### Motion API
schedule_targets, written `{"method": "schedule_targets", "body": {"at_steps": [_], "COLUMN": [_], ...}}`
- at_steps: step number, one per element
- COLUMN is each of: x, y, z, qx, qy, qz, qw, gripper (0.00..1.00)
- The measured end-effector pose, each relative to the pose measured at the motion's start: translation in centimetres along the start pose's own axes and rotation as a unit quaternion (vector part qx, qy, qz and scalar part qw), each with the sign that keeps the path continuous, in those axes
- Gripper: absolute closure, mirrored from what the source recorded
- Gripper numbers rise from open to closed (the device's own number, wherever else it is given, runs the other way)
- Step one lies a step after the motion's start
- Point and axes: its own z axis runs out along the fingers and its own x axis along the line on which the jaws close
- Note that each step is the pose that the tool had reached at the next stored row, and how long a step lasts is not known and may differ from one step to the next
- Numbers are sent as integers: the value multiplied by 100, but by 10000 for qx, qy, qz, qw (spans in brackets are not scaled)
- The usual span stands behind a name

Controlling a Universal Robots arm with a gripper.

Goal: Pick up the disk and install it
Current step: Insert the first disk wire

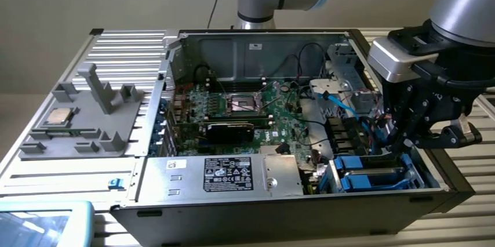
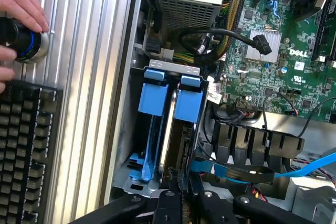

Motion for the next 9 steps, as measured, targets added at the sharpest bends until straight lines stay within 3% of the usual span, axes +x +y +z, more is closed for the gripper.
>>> {"method": "schedule_targets", "body": {"at_steps": [6, 9], "x": [-6, -36], "y": [25, 73], "z": [-2, -2], "qx": [0, -7], "qy": [2, 39], "qz": [0, -2], "qw": [10000, 10000], "gripper": [83, 83]}}
